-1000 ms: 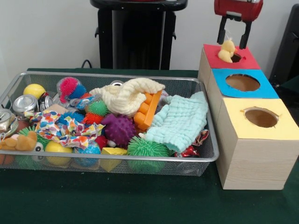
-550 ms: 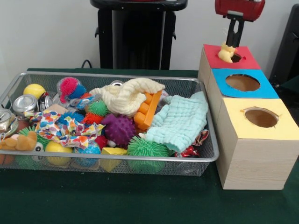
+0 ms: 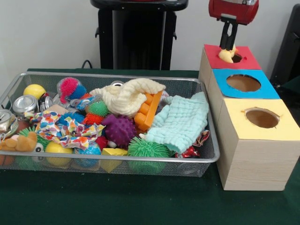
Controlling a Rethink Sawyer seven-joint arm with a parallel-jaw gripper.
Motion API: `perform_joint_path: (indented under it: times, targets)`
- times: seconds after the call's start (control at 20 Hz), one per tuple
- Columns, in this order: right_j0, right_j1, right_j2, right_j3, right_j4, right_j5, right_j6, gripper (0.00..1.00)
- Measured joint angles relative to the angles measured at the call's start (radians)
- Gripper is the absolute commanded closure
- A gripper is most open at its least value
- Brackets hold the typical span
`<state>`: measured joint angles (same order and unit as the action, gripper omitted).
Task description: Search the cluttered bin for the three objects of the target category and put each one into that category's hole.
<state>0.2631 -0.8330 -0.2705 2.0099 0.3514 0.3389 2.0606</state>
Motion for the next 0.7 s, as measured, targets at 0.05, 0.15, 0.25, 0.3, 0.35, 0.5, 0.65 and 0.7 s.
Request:
perform_joint_path:
  times: [0.05,0.15,0.25,0.3,0.35,0.5,0.65,0.7]
  targets:
    - [-0.002,0.002,0.001,0.0,0.0,0.0,0.0,1.0]
    - [-0.01,0.011,0.002,0.0,0.0,0.0,0.0,1.0]
    - [-0.025,0.024,0.003,0.001,0.0,0.0,0.0,1.0]
    - [-0.03,0.029,0.003,0.003,0.0,0.0,0.0,1.0]
    - [-0.032,0.032,0.003,0.004,0.0,0.0,0.0,1.0]
    - [-0.037,0.042,0.004,0.011,0.0,0.0,0.0,1.0]
    - [-0.04,0.056,0.007,0.024,0.0,-0.002,0.0,1.0]
    - [-0.042,0.059,0.01,0.029,0.0,-0.005,0.0,1.0]
